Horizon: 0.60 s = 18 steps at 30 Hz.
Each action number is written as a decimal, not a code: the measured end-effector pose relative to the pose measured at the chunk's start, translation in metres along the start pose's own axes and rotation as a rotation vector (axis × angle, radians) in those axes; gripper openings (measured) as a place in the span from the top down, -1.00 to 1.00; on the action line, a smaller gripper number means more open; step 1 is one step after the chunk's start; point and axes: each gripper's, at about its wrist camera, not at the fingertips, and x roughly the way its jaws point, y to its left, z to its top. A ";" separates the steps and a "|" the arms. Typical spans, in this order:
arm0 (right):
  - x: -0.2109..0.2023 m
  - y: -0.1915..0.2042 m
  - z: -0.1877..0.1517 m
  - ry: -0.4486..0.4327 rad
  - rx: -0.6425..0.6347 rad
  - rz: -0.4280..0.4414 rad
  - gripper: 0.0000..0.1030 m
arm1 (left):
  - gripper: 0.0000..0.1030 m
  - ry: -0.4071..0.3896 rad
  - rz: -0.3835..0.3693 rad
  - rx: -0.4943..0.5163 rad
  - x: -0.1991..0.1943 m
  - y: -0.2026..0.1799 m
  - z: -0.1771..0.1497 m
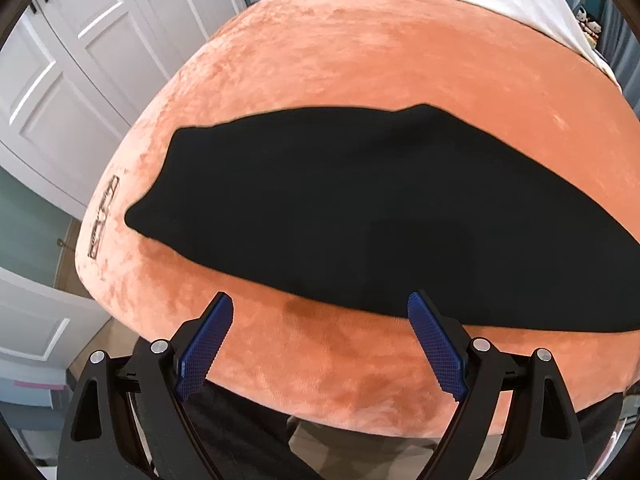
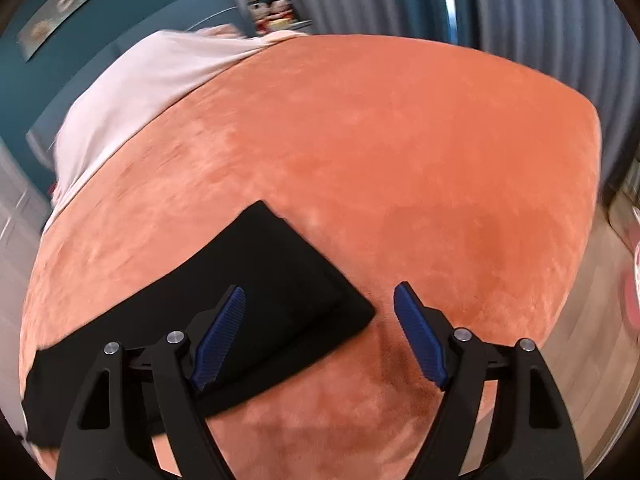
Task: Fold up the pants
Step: 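Lay the edge down with the right gripper and smooth the folded pants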
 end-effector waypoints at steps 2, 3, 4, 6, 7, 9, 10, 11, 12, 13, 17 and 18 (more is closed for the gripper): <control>0.006 0.007 0.003 0.012 -0.067 -0.015 -0.29 | -0.68 0.014 -0.011 -0.012 0.003 -0.001 -0.001; 0.007 0.008 0.005 0.015 -0.080 -0.009 -0.13 | -0.68 0.019 -0.022 -0.017 0.003 -0.003 -0.002; 0.012 0.008 0.008 0.026 -0.085 0.000 -0.03 | -0.68 0.018 -0.030 -0.016 0.001 -0.005 -0.002; 0.028 0.008 0.010 0.092 -0.078 0.030 0.65 | -0.68 0.003 -0.021 0.011 -0.002 -0.012 -0.003; 0.034 0.009 0.010 0.120 -0.086 0.027 0.70 | -0.68 -0.004 -0.011 0.025 -0.004 -0.015 -0.004; 0.029 0.011 0.009 0.127 -0.119 0.023 0.77 | -0.68 -0.023 0.016 0.048 -0.009 -0.017 -0.003; 0.019 0.011 0.012 0.104 -0.130 0.019 0.77 | -0.68 -0.029 0.020 0.050 -0.011 -0.017 -0.003; 0.010 0.007 0.013 0.082 -0.123 0.014 0.77 | -0.68 -0.032 0.019 0.048 -0.012 -0.016 -0.002; 0.006 -0.002 0.013 0.067 -0.101 0.007 0.77 | -0.68 -0.031 0.016 0.044 -0.010 -0.014 -0.001; 0.015 -0.010 0.011 0.095 -0.091 -0.010 0.77 | -0.68 -0.026 0.009 0.038 -0.008 -0.013 0.000; 0.028 -0.012 0.006 0.121 -0.116 0.003 0.43 | -0.68 0.010 -0.011 0.039 0.000 -0.022 0.001; 0.020 -0.012 0.010 0.107 -0.093 0.011 0.11 | -0.68 0.004 -0.017 0.041 -0.002 -0.024 0.000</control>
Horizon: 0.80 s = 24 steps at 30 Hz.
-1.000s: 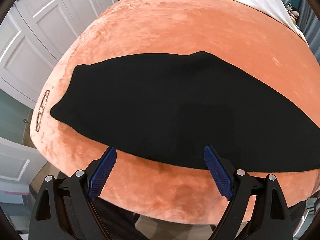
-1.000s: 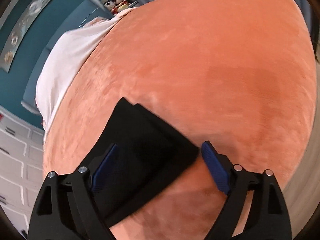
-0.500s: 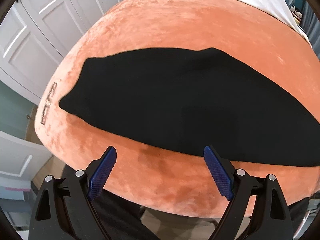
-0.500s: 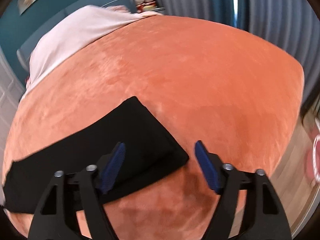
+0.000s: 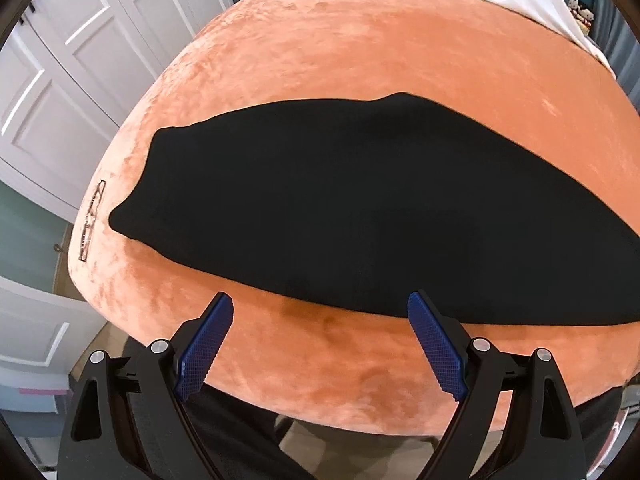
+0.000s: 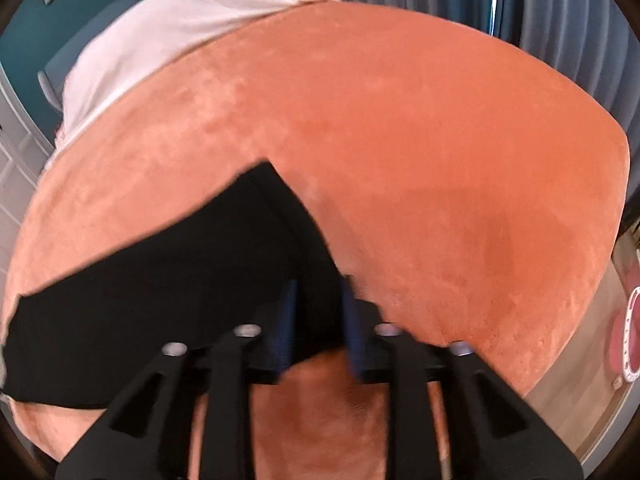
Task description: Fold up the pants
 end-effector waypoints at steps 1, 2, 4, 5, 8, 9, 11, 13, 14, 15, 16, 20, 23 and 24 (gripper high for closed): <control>-0.008 -0.002 0.001 -0.034 0.022 -0.003 -0.03 | -0.68 -0.008 -0.006 0.008 -0.001 -0.002 -0.001; -0.015 -0.005 0.002 -0.077 0.046 -0.011 -0.24 | -0.68 -0.010 -0.006 0.017 -0.001 -0.004 -0.001; -0.008 -0.011 0.003 -0.053 0.067 -0.031 -0.36 | -0.68 -0.001 0.003 0.033 0.003 -0.008 -0.002; 0.007 -0.016 0.002 0.013 0.093 -0.018 -0.35 | -0.68 0.007 0.000 0.029 0.006 -0.007 -0.003; 0.021 -0.017 -0.004 0.040 0.140 0.013 0.08 | -0.68 0.019 -0.015 0.013 0.008 -0.004 -0.006; 0.019 -0.013 -0.003 0.064 0.154 0.066 0.65 | -0.68 0.018 -0.011 0.009 0.009 0.000 -0.007; 0.013 -0.005 0.000 0.075 0.217 0.131 0.64 | -0.68 0.017 -0.013 -0.004 0.012 0.008 -0.008; -0.007 0.022 0.007 0.039 0.190 0.183 0.65 | -0.68 0.026 -0.025 -0.045 0.017 0.024 -0.008; -0.016 0.039 0.009 0.020 0.170 0.213 0.65 | -0.68 0.032 -0.036 -0.069 0.020 0.032 -0.008; -0.029 0.066 0.012 0.003 0.133 0.264 0.65 | -0.68 0.036 -0.044 -0.087 0.023 0.040 -0.009; -0.039 0.092 0.014 -0.001 0.097 0.309 0.65 | -0.68 0.037 -0.053 -0.108 0.025 0.048 -0.009; -0.061 0.219 0.002 0.045 -0.084 0.518 0.65 | -0.68 0.032 -0.078 -0.172 0.031 0.081 -0.013; -0.060 0.325 -0.029 0.123 -0.240 0.641 0.65 | -0.68 0.018 -0.095 -0.218 0.033 0.112 -0.017; -0.054 0.363 -0.046 0.158 -0.299 0.659 0.65 | -0.68 0.014 -0.091 -0.230 0.033 0.124 -0.018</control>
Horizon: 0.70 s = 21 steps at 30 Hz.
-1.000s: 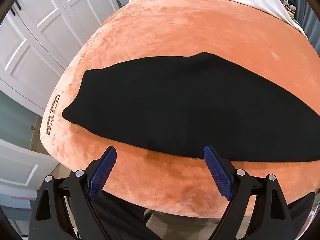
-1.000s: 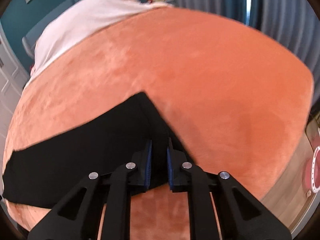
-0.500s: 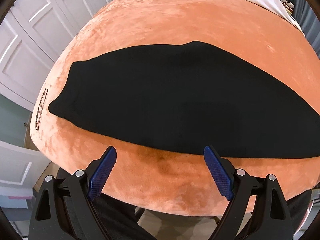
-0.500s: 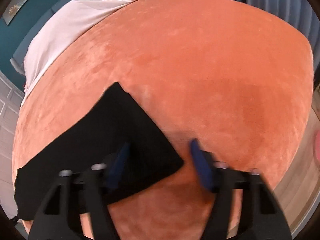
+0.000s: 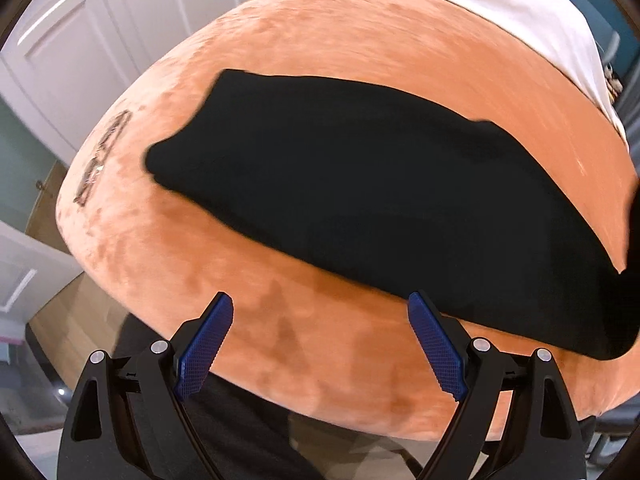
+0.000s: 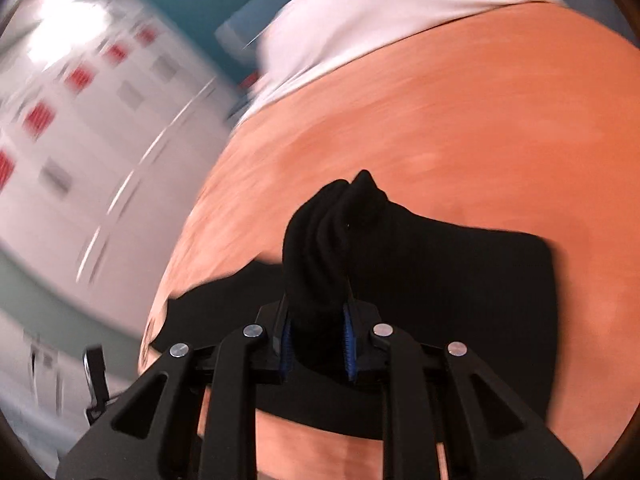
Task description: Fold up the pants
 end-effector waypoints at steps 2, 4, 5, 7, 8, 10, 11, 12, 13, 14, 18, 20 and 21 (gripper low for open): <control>0.056 0.039 -0.011 0.085 -0.051 0.012 0.64 | -0.68 -0.015 0.006 -0.023 -0.002 0.020 0.002; 0.117 0.068 -0.033 0.192 -0.082 0.019 0.64 | -0.68 -0.025 0.005 -0.063 -0.003 0.045 0.004; 0.141 0.081 -0.047 0.241 -0.119 -0.011 0.64 | -0.68 -0.028 0.000 -0.080 -0.003 0.055 0.005; 0.179 0.098 -0.074 0.315 -0.209 -0.113 0.56 | -0.68 -0.033 -0.011 -0.111 -0.002 0.073 0.008; 0.185 0.107 -0.089 0.309 -0.282 -0.168 0.52 | -0.68 -0.035 -0.011 -0.115 -0.002 0.079 0.009; 0.178 0.124 -0.091 0.282 -0.342 -0.189 0.28 | -0.68 -0.049 -0.004 -0.101 -0.005 0.085 0.010; 0.164 0.133 -0.089 0.286 -0.342 -0.161 0.27 | -0.68 -0.065 0.008 -0.084 -0.006 0.086 0.012; 0.146 0.133 -0.085 0.259 -0.326 -0.132 0.28 | -0.68 -0.077 0.016 -0.072 -0.007 0.085 0.013; 0.130 0.133 -0.077 0.215 -0.302 -0.106 0.28 | -0.68 -0.090 0.024 -0.055 -0.008 0.082 0.014; 0.112 0.131 -0.072 0.171 -0.270 -0.088 0.32 | -0.68 -0.096 0.028 -0.042 -0.007 0.080 0.016; 0.079 0.100 -0.049 0.072 -0.115 -0.158 0.86 | -0.68 -0.097 -0.020 -0.002 0.000 0.053 0.026; 0.102 0.079 -0.051 0.120 -0.064 -0.182 0.86 | -0.68 -0.084 -0.038 0.014 0.002 0.040 0.028; 0.119 0.071 -0.055 0.173 -0.063 -0.198 0.86 | -0.68 -0.083 -0.043 0.030 0.001 0.032 0.028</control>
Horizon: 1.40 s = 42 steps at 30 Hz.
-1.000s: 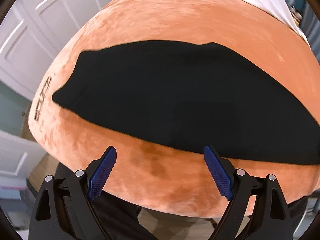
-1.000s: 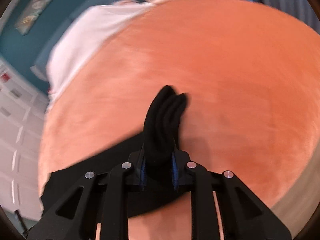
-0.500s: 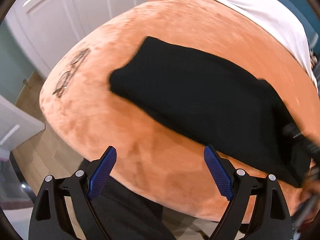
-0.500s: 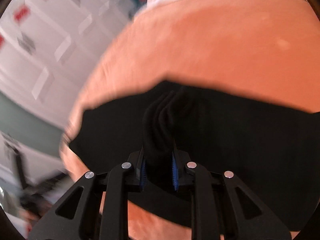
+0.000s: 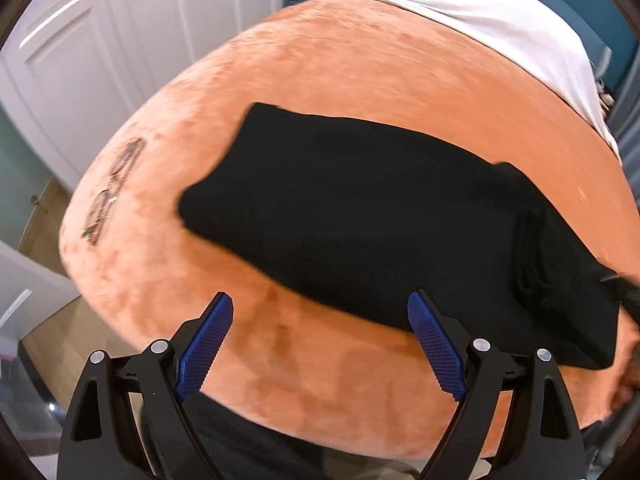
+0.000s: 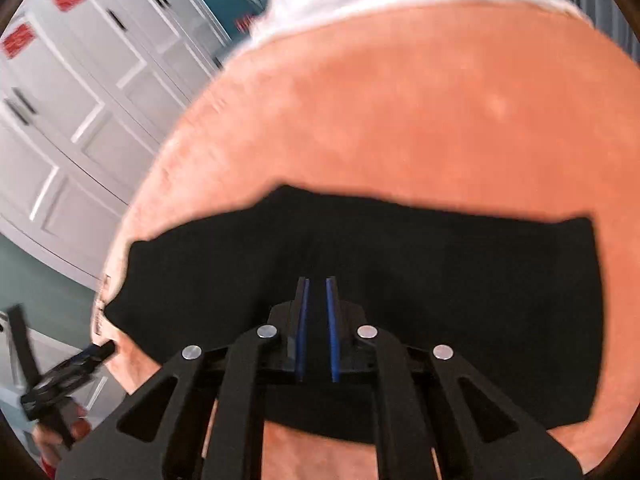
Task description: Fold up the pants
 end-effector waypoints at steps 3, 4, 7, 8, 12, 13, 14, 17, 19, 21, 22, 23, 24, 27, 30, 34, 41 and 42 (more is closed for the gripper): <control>0.036 -0.009 -0.018 0.099 0.008 -0.071 0.85 | -0.68 0.007 0.010 0.016 -0.002 -0.006 -0.001; 0.027 -0.004 -0.018 0.075 0.026 -0.058 0.85 | -0.68 0.008 0.013 0.011 -0.002 -0.004 -0.001; 0.013 0.012 -0.018 0.009 -0.003 -0.012 0.86 | -0.68 0.032 0.027 -0.070 0.007 0.021 -0.001; 0.026 0.017 -0.018 0.058 -0.059 -0.060 0.87 | -0.68 0.049 0.021 -0.109 0.011 0.031 0.000; 0.027 0.032 -0.020 0.090 -0.126 -0.102 0.78 | -0.68 0.083 -0.059 -0.350 0.025 0.088 0.009; 0.016 0.031 -0.019 0.073 -0.098 -0.075 0.77 | -0.68 0.091 -0.068 -0.428 0.027 0.105 0.011; 0.002 0.026 -0.018 0.044 -0.060 -0.046 0.56 | -0.68 0.085 -0.080 -0.467 0.030 0.117 0.013; -0.048 -0.013 -0.022 -0.077 0.039 -0.143 -0.28 | -0.68 0.082 -0.096 -0.531 0.043 0.138 0.019; -0.071 -0.048 -0.026 -0.113 0.063 -0.225 -0.45 | -0.68 0.091 -0.105 -0.542 0.058 0.142 0.025; -0.087 -0.090 -0.036 -0.104 0.125 -0.309 -0.51 | -0.70 0.092 -0.126 -0.557 0.071 0.141 0.031; -0.093 -0.111 -0.041 -0.109 0.170 -0.335 -0.51 | -0.78 0.093 -0.109 -0.563 0.076 0.140 0.032; -0.094 -0.124 -0.044 -0.107 0.203 -0.345 -0.52 | -0.78 0.083 -0.097 -0.569 0.078 0.137 0.034; -0.093 -0.143 -0.050 -0.090 0.257 -0.344 -0.52 | -0.78 0.061 -0.063 -0.574 0.081 0.134 0.037; -0.074 -0.168 -0.059 -0.037 0.395 -0.194 -0.52 | -0.79 0.031 0.039 -0.563 0.088 0.121 0.040; -0.054 -0.160 -0.067 -0.080 0.423 -0.075 0.08 | -0.90 0.007 0.097 -0.535 0.091 0.110 0.041; -0.058 -0.139 -0.063 -0.084 0.425 -0.072 0.56 | -0.90 0.033 0.086 -0.555 0.084 0.110 0.039; -0.148 -0.185 -0.043 -0.124 0.345 -0.078 0.66 | -0.90 0.053 0.045 -0.508 0.052 0.092 0.021; -0.156 -0.194 -0.044 -0.131 0.340 -0.121 0.66 | -0.90 0.052 0.051 -0.499 0.050 0.088 0.019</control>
